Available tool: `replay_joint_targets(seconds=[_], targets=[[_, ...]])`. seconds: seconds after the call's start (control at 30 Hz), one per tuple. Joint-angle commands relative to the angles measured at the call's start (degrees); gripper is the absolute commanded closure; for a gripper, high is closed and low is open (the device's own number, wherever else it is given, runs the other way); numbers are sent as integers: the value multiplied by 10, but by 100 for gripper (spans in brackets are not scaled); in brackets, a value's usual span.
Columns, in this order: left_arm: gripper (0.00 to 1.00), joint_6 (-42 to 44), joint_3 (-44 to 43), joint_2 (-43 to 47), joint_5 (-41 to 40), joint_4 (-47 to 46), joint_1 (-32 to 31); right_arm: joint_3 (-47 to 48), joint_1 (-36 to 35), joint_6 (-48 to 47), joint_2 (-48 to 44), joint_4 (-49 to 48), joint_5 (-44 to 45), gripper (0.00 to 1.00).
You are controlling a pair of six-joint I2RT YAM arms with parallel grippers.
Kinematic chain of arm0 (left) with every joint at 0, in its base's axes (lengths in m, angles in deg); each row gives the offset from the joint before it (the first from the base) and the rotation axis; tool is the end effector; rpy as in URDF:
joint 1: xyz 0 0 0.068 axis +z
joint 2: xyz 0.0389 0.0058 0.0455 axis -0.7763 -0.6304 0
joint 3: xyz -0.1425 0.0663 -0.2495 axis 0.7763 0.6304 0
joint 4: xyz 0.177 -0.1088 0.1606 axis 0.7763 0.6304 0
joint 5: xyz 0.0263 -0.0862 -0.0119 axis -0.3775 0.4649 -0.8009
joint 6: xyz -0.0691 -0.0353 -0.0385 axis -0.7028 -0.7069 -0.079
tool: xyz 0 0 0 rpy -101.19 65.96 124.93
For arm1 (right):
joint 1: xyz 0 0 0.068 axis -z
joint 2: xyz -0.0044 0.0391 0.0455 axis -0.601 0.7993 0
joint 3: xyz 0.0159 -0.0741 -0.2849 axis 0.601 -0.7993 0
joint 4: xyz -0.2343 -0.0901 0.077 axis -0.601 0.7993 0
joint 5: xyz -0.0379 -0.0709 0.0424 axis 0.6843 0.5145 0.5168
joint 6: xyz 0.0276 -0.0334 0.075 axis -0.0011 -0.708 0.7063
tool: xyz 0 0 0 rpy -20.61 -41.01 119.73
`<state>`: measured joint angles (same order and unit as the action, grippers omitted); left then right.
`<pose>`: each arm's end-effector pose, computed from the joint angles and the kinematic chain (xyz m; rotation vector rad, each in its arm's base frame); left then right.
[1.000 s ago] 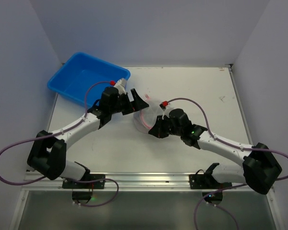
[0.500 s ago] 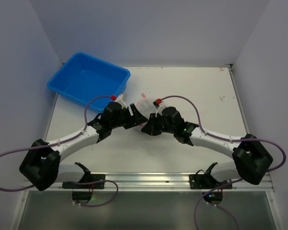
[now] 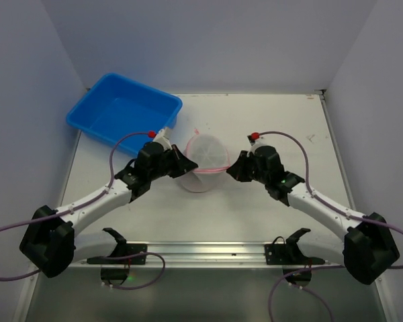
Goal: Unzip the laundry bag and remove the bra
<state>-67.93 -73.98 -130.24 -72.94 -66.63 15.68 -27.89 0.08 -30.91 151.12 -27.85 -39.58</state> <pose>0.2354 -0.1818 0.2422 -0.2696 2.2122 -1.1078 0.2223 0.1753 0.2303 -0.1078 2.2043 0.8208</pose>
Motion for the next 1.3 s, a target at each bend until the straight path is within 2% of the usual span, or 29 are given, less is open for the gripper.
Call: replay_joint_targets(seconds=[0.0, 0.1, 0.23, 0.3, 0.37, 0.47, 0.5, 0.63, 0.67, 0.83, 0.97, 1.17, 1.27], targets=[[100, 42, 11, 32, 17, 39, 13, -18, 78, -32, -49, 55, 44, 100], [100, 80, 6, 40, 28, 71, 26, -5, 81, -63, -67, 82, 36, 100], [100, 127, -41, -6, 41, 83, 47, -14, 78, -80, -69, 47, -72, 100], [98, 152, -98, -43, 61, 84, 49, -15, 66, -66, -64, 36, -100, 100], [86, 156, -163, -104, 78, 83, 48, -12, 36, -46, -52, 17, -117, 100], [71, 135, -215, -164, 107, 66, 49, -1, -16, -16, -25, -23, -115, 100], [53, 113, -229, -170, 112, 56, 49, 2, -27, -7, -14, -33, -116, 100], [4, 80, -195, -130, 92, 24, 49, 3, -50, 50, 38, -133, -130, 100], [0, 77, -182, -114, 64, 34, 50, 9, -57, 57, 54, -147, -129, 100], [0, 54, -75, -1, -19, 72, 51, 47, -68, 50, 92, -156, -106, 100], [3, 29, -34, 23, 3, 53, 46, 57, -69, 48, 103, -157, -102, 100], [16, 22, -38, -34, -2, 5, 8, 60, -71, 45, 106, -155, -100, 100], [32, 15, -43, -62, -7, -7, 5, 57, -73, 40, 98, -141, -98, 100]])
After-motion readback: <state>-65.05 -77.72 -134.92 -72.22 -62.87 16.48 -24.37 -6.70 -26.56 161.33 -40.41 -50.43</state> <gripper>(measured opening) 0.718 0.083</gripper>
